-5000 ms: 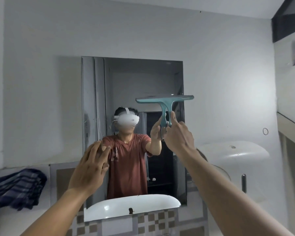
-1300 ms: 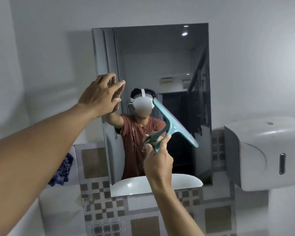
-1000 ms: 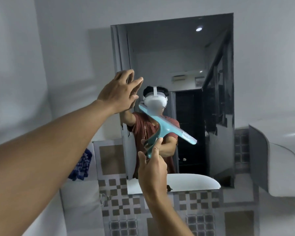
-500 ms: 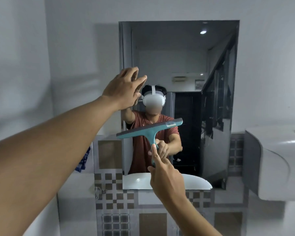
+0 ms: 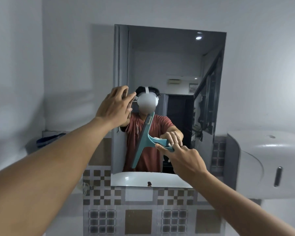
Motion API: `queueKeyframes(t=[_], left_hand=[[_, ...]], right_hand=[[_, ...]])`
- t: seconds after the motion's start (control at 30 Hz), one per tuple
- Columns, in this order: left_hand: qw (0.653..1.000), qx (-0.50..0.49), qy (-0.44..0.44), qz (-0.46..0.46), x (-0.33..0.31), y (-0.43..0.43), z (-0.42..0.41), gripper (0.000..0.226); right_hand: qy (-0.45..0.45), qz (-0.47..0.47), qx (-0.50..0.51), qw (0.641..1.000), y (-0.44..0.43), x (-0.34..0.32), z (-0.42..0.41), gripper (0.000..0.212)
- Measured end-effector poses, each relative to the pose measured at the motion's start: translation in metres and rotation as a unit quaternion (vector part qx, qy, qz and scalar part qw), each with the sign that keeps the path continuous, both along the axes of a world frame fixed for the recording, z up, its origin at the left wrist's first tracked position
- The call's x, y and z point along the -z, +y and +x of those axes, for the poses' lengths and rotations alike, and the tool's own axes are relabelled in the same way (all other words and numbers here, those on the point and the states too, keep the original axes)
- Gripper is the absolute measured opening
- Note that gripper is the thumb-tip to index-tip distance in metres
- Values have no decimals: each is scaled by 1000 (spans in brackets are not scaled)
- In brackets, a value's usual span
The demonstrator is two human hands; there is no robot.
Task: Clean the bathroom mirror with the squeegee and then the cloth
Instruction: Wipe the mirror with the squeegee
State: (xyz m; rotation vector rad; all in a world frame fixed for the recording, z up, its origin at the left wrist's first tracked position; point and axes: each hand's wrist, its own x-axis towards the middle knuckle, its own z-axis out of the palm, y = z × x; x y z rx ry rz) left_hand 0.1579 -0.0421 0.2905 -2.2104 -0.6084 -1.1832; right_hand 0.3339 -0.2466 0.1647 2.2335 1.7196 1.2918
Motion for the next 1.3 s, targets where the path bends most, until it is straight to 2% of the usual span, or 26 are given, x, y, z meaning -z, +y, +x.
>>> queueKeyframes(t=[0.07, 0.17, 0.4, 0.67, 0.77, 0.97, 1.13, 1.23, 1.3], left_hand=[[1000, 7, 8, -20, 10, 1, 1, 66], [999, 13, 13, -38, 20, 3, 4, 76], [999, 16, 5, -51, 20, 4, 6, 77], [999, 18, 4, -29, 21, 8, 7, 79], [999, 23, 0, -27, 21, 7, 8, 79], [1000, 24, -10, -16, 24, 4, 9, 76], [999, 26, -14, -18, 24, 2, 8, 76], [999, 21, -11, -22, 24, 2, 7, 75], [1000, 18, -3, -18, 22, 3, 5, 74]], right_hand=[[-34, 14, 21, 999, -5, -8, 8, 81], [-26, -1, 26, 999, -11, -12, 20, 76], [1, 44, 36, 998, -31, -2, 46, 79], [93, 111, 80, 986, -60, 30, 67, 87], [151, 128, 85, 977, -64, 41, 62, 80], [309, 186, 105, 927, -54, 80, 50, 83], [408, 218, 75, 884, -36, 105, 28, 83], [487, 227, 47, 842, -18, 116, 11, 90], [553, 233, 13, 800, -6, 117, -8, 89]])
